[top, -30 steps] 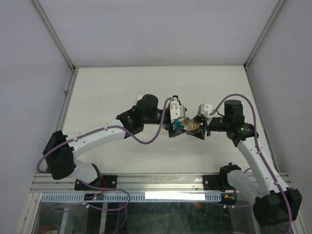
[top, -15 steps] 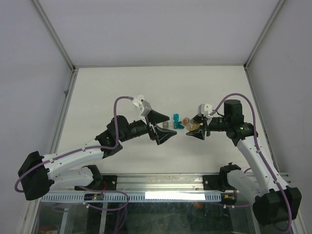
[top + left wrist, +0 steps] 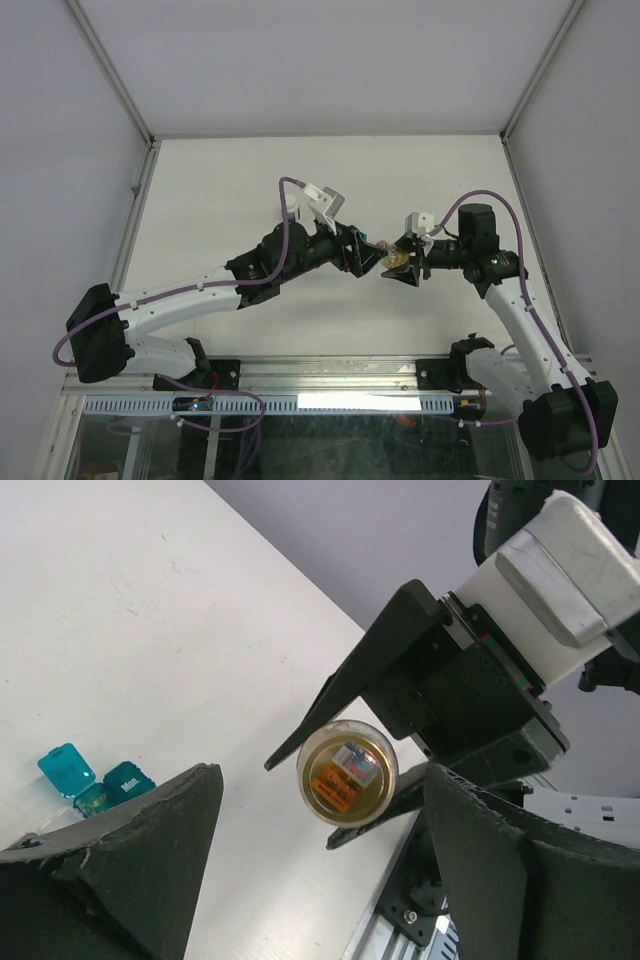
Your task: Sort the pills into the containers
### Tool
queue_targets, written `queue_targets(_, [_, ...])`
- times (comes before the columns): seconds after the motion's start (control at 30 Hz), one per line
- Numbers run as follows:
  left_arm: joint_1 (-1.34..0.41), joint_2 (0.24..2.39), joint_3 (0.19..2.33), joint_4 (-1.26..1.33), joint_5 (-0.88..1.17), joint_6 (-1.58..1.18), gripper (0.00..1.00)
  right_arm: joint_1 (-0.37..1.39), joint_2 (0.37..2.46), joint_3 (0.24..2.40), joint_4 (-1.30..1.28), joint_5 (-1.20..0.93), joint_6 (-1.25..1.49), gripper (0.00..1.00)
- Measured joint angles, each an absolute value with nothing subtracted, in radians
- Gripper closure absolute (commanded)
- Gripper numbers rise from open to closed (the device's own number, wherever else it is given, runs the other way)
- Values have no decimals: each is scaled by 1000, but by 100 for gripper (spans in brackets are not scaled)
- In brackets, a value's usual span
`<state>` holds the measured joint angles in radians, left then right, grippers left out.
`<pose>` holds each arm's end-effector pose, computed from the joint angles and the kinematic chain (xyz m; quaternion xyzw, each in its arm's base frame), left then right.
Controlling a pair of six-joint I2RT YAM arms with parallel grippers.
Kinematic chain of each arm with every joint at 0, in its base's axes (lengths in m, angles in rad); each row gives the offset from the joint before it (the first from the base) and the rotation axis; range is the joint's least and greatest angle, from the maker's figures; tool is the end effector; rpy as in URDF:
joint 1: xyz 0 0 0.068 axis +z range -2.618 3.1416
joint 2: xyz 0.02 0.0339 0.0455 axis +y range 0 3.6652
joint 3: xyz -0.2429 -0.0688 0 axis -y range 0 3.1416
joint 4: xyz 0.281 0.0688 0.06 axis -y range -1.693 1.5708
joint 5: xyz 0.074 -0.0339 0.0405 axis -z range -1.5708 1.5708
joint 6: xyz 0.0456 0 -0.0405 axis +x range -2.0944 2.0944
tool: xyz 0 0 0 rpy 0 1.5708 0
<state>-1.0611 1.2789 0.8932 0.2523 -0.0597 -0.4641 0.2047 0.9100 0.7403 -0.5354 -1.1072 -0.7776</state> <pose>0.1739 -0.3055 0.2801 0.2025 0.7248 -0.4384 0.4914 0.2168 0.0867 0.2558 -0.5587 0.5769 0.3570 0.4771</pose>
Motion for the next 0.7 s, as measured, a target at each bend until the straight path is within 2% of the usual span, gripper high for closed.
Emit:
queue_targets(0.37, [-1061,1355,960,204,-19,-464,40,205,910,740,-536,-1107,-780,100])
queue_targets(0.63, [-1061,1365,970,198,39,-464,69,205,910,740,-537,-1103,-780,100])
queue_targets(0.7, [-1060,1369,974,197,60,-451,74,204,910,740,-537,-1104,-780,100])
